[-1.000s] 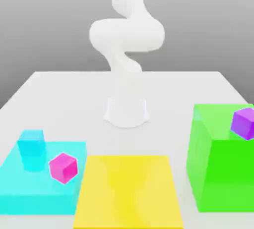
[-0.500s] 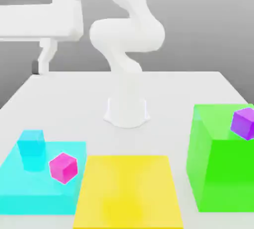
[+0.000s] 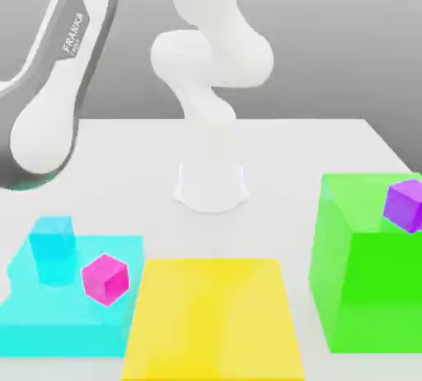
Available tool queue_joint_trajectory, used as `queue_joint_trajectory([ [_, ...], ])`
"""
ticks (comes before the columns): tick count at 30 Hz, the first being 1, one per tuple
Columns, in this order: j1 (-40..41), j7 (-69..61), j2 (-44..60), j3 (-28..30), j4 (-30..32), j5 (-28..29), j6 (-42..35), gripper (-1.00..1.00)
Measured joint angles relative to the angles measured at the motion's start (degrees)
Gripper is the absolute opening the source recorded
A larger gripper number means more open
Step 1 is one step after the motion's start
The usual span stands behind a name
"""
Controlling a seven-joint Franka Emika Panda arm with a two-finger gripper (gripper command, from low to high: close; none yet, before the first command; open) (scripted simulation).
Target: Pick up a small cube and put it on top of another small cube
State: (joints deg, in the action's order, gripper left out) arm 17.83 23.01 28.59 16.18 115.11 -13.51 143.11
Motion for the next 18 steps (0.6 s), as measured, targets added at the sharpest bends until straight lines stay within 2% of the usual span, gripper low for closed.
queue_joint_trajectory([
  [4, 2.6, -2.0, 8.3, -2.2, -2.0, -2.4, 5.1, 0.0],
  [5, 2.9, -2.2, 9.4, -2.7, -2.3, -2.8, 6.0, -1.0],
  [12, 2.8, -2.3, 9.3, -2.5, -2.3, -2.9, 5.8, -1.0],
  [16, 0.9, -1.0, 2.3, -0.3, -0.2, -0.8, 0.9, -1.0],
  [18, 0.0, -1.3, -1.7, -0.4, 2.8, -0.6, -0.2, -1.0],
])
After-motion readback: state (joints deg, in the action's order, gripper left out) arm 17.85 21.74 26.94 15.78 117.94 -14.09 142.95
